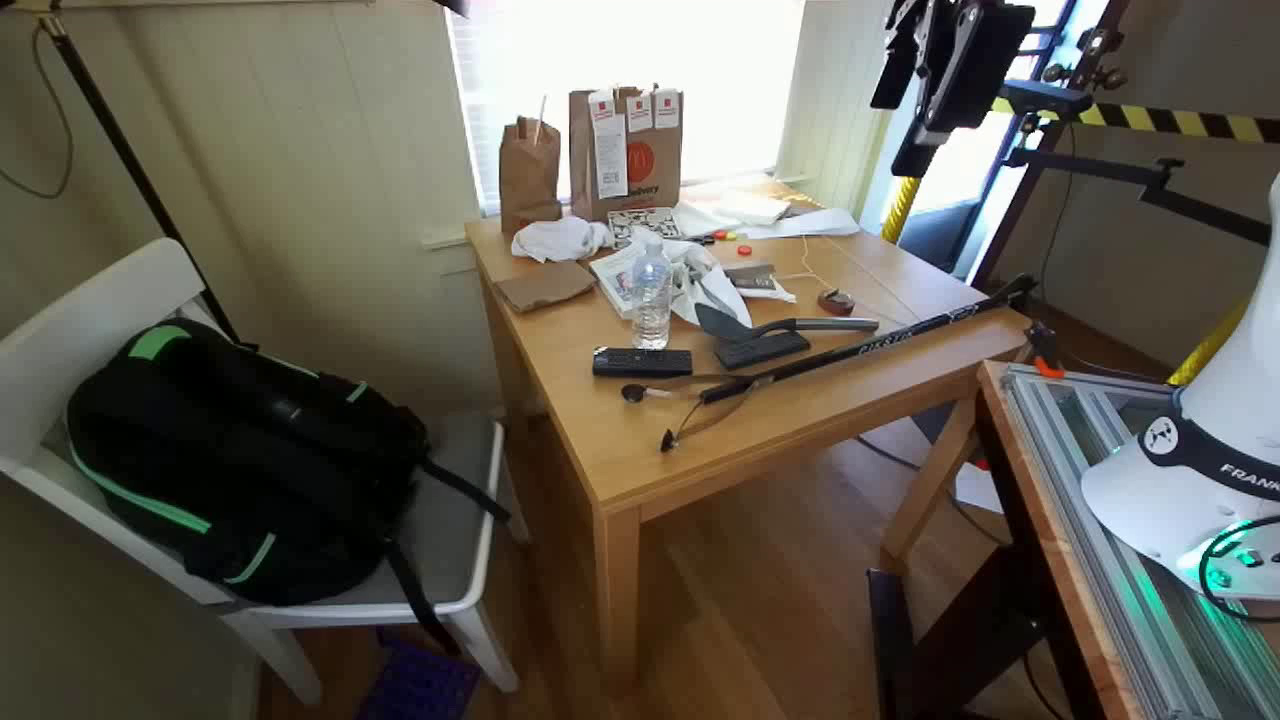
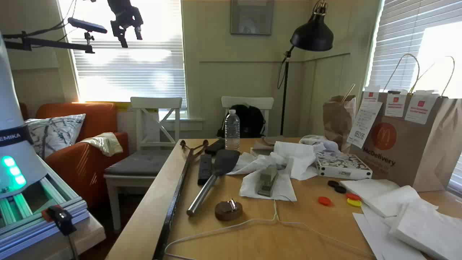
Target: Move the stapler to the right
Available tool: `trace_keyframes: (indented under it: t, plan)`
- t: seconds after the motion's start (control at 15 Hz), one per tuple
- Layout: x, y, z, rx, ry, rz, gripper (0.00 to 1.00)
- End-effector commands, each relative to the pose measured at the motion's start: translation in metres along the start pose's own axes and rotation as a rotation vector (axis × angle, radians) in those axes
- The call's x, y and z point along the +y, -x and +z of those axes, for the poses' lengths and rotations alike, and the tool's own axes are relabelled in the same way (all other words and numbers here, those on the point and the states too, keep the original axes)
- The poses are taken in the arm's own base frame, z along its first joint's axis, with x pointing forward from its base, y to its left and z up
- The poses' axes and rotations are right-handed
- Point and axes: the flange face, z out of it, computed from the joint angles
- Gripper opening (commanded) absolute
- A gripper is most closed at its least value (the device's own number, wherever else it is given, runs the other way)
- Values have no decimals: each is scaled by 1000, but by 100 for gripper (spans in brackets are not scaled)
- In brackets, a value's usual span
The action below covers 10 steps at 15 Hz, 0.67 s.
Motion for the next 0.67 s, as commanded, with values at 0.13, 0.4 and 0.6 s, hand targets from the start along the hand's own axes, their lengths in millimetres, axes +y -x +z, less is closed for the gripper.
trace_keyframes:
  t: [0.13, 0.4, 0.6]
  plan:
    - [0, 0, -1, -1, 0, 0, 100]
    - [0, 0, -1, -1, 0, 0, 100]
    - [27, -16, 20, -1, -23, 69, 100]
